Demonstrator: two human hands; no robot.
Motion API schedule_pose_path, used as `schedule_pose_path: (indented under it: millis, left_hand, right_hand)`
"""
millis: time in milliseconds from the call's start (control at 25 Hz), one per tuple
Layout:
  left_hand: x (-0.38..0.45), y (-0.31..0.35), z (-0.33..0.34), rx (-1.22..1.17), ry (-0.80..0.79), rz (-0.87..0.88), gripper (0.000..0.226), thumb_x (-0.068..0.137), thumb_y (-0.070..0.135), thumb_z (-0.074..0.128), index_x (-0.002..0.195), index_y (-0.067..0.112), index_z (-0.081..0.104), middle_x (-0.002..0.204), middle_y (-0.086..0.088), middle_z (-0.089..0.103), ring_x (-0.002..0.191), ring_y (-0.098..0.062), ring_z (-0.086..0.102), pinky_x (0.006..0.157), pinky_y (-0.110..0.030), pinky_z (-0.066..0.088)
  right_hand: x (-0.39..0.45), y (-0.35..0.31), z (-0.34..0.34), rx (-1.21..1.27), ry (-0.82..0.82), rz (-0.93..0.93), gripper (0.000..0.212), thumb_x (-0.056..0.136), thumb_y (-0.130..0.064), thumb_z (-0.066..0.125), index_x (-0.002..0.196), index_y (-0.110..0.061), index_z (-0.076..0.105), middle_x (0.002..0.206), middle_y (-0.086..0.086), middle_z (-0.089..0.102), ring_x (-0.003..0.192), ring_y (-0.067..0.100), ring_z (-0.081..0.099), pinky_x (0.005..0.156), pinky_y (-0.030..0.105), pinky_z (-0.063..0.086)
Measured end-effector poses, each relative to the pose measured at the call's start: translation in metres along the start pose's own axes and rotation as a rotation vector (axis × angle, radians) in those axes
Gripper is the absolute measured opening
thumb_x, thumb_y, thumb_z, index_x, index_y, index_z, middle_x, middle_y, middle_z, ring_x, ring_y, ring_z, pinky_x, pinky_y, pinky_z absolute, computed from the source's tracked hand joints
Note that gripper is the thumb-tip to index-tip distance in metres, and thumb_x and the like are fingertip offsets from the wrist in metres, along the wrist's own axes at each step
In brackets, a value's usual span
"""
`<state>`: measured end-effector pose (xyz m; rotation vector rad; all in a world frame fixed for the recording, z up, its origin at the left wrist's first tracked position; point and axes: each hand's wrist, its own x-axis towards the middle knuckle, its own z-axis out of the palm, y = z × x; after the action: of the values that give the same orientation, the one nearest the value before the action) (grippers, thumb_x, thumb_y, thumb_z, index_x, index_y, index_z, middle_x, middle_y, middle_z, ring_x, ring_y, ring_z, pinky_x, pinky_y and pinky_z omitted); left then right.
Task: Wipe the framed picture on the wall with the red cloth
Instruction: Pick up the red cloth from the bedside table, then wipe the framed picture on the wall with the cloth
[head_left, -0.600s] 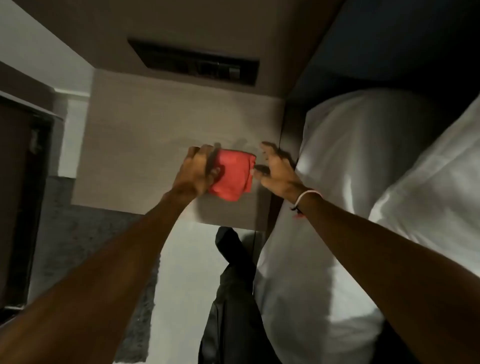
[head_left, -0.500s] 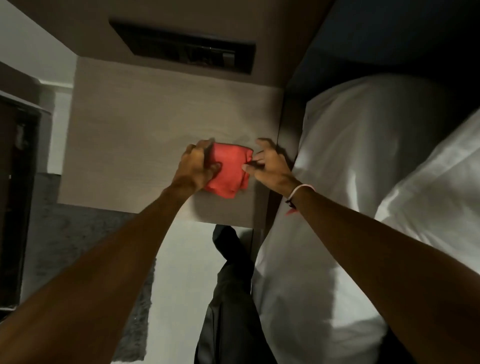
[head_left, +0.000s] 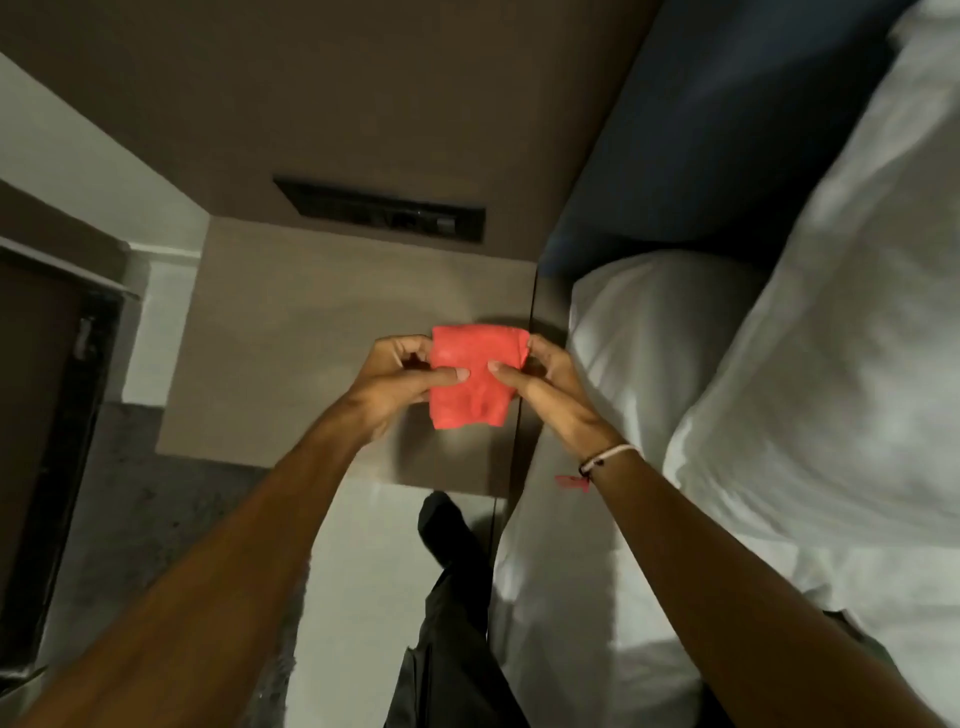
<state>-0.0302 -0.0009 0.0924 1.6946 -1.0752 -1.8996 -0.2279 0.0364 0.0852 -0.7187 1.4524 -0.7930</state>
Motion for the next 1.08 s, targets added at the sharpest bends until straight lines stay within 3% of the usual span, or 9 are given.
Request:
schedule_pose_path:
  millis: [120, 240, 360, 480, 600, 680, 760, 880, 1080]
  left_hand:
    - [-0.027, 0.084, 0.01, 0.073, -0.05, 0.141, 0.048, 0.077, -0.001, 0.083, 0.121, -0.006, 0.066, 0.121, -0.021, 0.075, 0.104, -0.025, 0.073, 0.083, -0.035, 0.063]
    - [-0.059, 0.17, 0.021, 0.115, -0.121, 0.285, 0.046, 0.078, 0.003, 0.084, 0.12, -0.004, 0.066, 0.117, -0.025, 0.076, 0.098, -0.028, 0.073, 0.088, -0.045, 0.058]
    - [-0.099, 0.252, 0.039, 0.139, -0.175, 0.444, 0.046, 0.078, 0.004, 0.085, 0.117, -0.008, 0.065, 0.111, -0.026, 0.078, 0.096, -0.031, 0.074, 0.091, -0.056, 0.057]
    - [-0.151, 0.338, 0.071, 0.169, -0.219, 0.654, 0.045, 0.072, 0.004, 0.088, 0.107, -0.013, 0.065, 0.101, -0.021, 0.081, 0.084, -0.02, 0.078, 0.08, -0.038, 0.064]
    - [-0.209, 0.42, 0.113, 0.153, -0.253, 0.837, 0.035, 0.063, 0.017, 0.091, 0.087, 0.003, 0.07, 0.081, -0.012, 0.081, 0.072, -0.012, 0.078, 0.066, -0.023, 0.063]
    - [-0.247, 0.471, 0.144, 0.106, -0.289, 0.938, 0.03, 0.062, 0.022, 0.09, 0.085, 0.01, 0.073, 0.075, -0.004, 0.082, 0.069, -0.012, 0.078, 0.065, -0.023, 0.063]
    - [-0.285, 0.521, 0.179, 0.062, -0.309, 1.039, 0.032, 0.067, 0.021, 0.089, 0.092, 0.005, 0.076, 0.078, -0.004, 0.083, 0.071, -0.013, 0.079, 0.066, -0.023, 0.063]
    - [-0.339, 0.589, 0.218, 0.042, -0.336, 1.19, 0.031, 0.076, 0.015, 0.087, 0.102, 0.002, 0.075, 0.078, -0.008, 0.083, 0.07, -0.015, 0.079, 0.062, -0.022, 0.061]
    - [-0.433, 0.705, 0.251, 0.161, -0.306, 1.586, 0.035, 0.075, 0.032, 0.089, 0.103, 0.02, 0.072, 0.074, -0.007, 0.081, 0.068, -0.018, 0.078, 0.058, -0.022, 0.059]
  right_hand:
    - [-0.034, -0.08, -0.019, 0.05, 0.023, -0.154, 0.036, 0.097, 0.003, 0.062, 0.131, 0.008, 0.051, 0.125, 0.025, 0.066, 0.113, 0.032, 0.068, 0.095, 0.041, 0.06]
    - [-0.073, -0.157, -0.041, 0.063, 0.066, -0.373, 0.031, 0.098, 0.004, 0.06, 0.127, 0.011, 0.054, 0.116, 0.022, 0.07, 0.102, 0.026, 0.073, 0.082, 0.034, 0.063]
    - [-0.113, -0.23, -0.064, 0.036, 0.129, -0.56, 0.029, 0.099, 0.0, 0.061, 0.128, 0.004, 0.059, 0.12, 0.022, 0.073, 0.108, 0.03, 0.073, 0.092, 0.042, 0.061]
    - [-0.161, -0.304, -0.094, 0.064, 0.244, -0.76, 0.03, 0.1, -0.004, 0.061, 0.13, -0.002, 0.059, 0.122, 0.018, 0.073, 0.111, 0.025, 0.073, 0.093, 0.034, 0.06]
    - [-0.217, -0.377, -0.126, 0.119, 0.363, -0.918, 0.025, 0.1, -0.004, 0.061, 0.125, -0.005, 0.062, 0.119, 0.016, 0.074, 0.106, 0.02, 0.073, 0.093, 0.03, 0.059]
    - [-0.257, -0.425, -0.149, 0.204, 0.426, -0.997, 0.021, 0.097, -0.001, 0.063, 0.116, -0.009, 0.065, 0.111, 0.014, 0.075, 0.098, 0.017, 0.073, 0.091, 0.03, 0.059]
    - [-0.301, -0.471, -0.171, 0.309, 0.442, -1.038, 0.021, 0.091, -0.01, 0.07, 0.112, -0.01, 0.069, 0.112, 0.015, 0.077, 0.098, 0.021, 0.072, 0.093, 0.038, 0.059]
    - [-0.353, -0.535, -0.196, 0.339, 0.445, -1.065, 0.042, 0.078, -0.03, 0.074, 0.113, -0.007, 0.072, 0.116, 0.019, 0.077, 0.108, 0.034, 0.073, 0.096, 0.051, 0.056]
    - [-0.431, -0.644, -0.228, 0.31, 0.462, -1.263, 0.035, 0.08, -0.035, 0.074, 0.107, -0.012, 0.075, 0.105, 0.013, 0.081, 0.095, 0.026, 0.078, 0.084, 0.045, 0.059]
